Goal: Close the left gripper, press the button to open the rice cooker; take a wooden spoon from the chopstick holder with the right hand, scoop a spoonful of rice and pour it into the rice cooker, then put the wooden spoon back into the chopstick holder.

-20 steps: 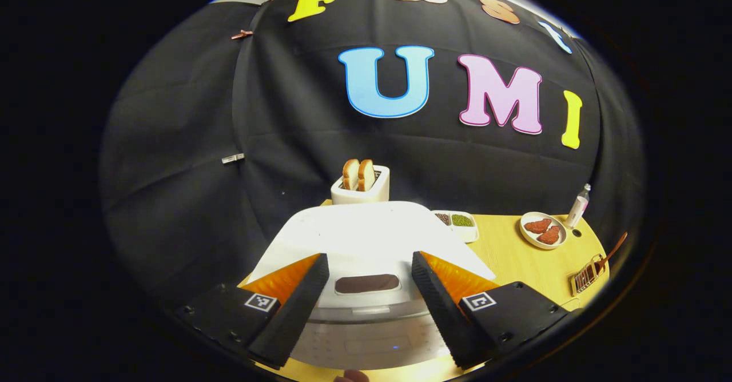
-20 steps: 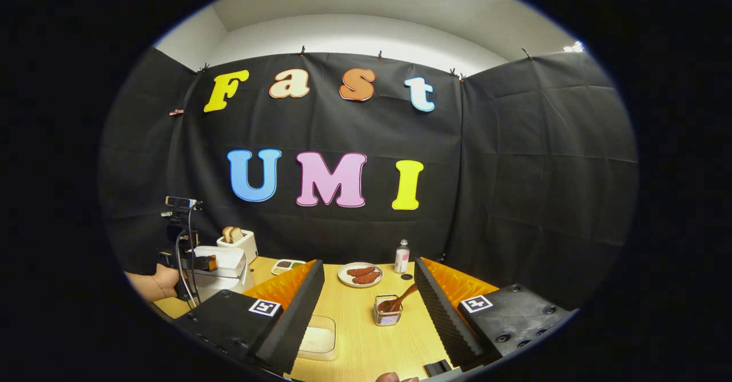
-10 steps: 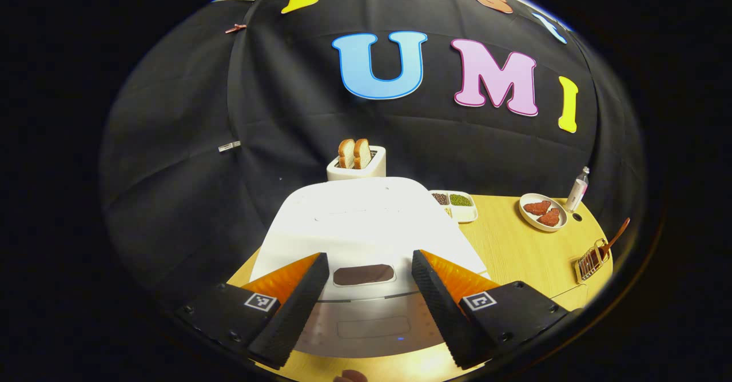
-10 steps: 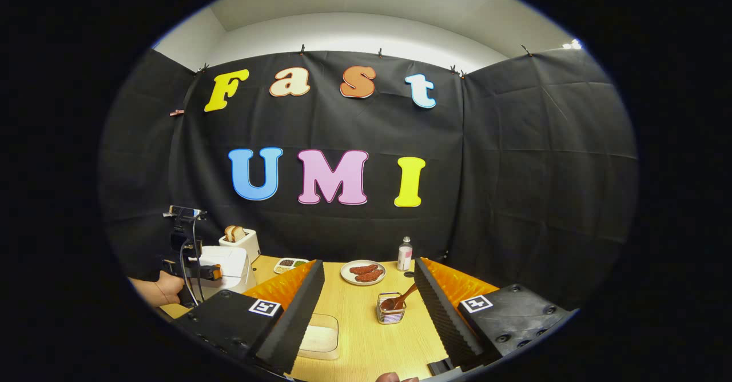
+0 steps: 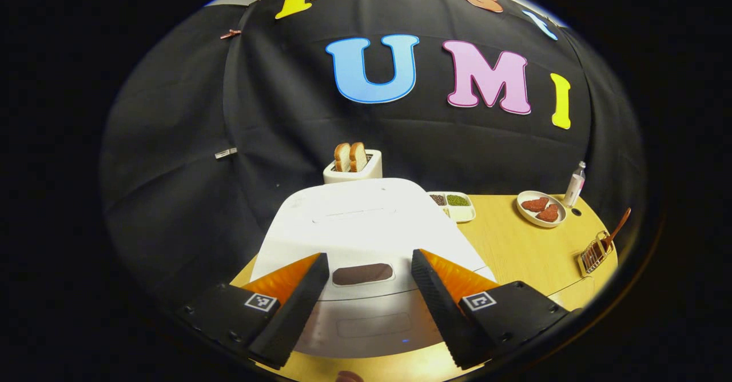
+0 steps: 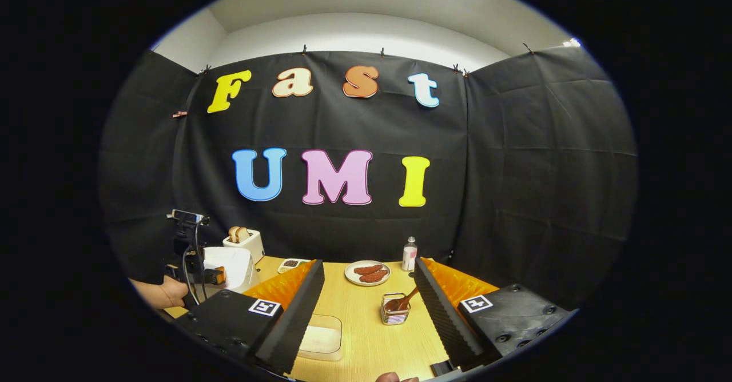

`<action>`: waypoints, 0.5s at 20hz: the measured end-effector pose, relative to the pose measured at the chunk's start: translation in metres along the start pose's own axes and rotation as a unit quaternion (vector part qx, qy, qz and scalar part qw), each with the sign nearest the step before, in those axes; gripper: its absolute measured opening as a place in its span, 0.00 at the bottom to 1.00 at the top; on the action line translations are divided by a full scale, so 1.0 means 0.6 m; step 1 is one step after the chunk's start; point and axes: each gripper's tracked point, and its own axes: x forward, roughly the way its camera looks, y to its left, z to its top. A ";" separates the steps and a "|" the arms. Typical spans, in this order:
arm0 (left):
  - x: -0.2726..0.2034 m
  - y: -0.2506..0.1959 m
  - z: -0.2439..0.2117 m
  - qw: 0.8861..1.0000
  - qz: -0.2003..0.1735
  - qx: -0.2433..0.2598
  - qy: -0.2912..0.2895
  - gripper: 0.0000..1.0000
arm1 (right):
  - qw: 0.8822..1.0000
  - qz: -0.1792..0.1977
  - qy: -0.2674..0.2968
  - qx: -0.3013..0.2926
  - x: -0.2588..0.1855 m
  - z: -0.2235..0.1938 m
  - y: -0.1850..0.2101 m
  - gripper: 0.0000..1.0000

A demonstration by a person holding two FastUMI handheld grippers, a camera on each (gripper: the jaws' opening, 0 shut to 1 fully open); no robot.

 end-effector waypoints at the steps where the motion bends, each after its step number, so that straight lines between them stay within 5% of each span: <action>1: -0.005 -0.005 0.000 1.000 -0.008 0.004 -0.004 1.00 | 1.000 0.002 -0.001 0.004 0.000 0.001 0.002 0.98; 10: -0.161 -0.068 0.099 0.989 -0.069 0.045 -0.126 0.96 | 1.000 0.030 -0.003 0.003 0.013 -0.010 0.024 0.98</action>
